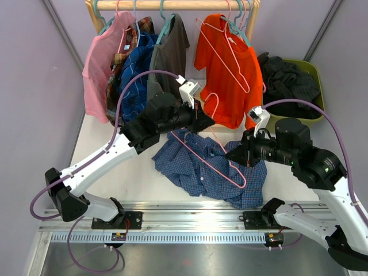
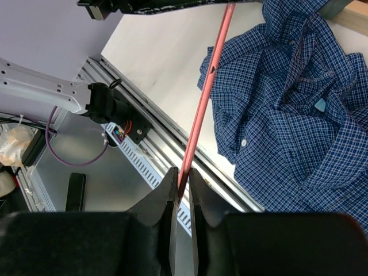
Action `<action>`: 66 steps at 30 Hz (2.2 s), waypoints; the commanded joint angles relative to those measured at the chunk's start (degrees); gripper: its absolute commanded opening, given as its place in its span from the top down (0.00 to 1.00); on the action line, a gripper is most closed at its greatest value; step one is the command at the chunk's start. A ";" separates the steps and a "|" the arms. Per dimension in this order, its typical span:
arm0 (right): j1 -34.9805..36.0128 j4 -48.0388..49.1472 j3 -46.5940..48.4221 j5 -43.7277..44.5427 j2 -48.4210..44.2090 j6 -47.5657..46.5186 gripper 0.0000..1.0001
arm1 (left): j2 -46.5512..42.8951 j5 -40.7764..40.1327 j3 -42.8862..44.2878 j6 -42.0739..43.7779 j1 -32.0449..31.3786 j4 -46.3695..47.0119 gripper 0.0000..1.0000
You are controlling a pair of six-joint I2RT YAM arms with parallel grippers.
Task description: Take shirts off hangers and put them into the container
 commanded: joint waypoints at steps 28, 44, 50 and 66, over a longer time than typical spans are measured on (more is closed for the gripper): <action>-0.09 -0.84 9.26 21.17 7.08 -5.00 1.00 | -26.52 -8.74 -8.62 2.52 -1.04 5.81 0.01; -0.09 12.00 35.89 33.77 32.90 -13.78 1.00 | -40.09 -17.36 -28.23 -3.89 -3.41 -2.55 0.01; -0.09 15.61 45.30 37.02 42.30 -16.15 1.00 | -40.88 -16.83 -30.08 -5.21 -3.41 -2.72 0.01; -1.93 22.21 50.76 45.37 48.83 -18.27 1.00 | -43.52 -17.45 -34.30 -7.76 -3.41 -2.28 0.01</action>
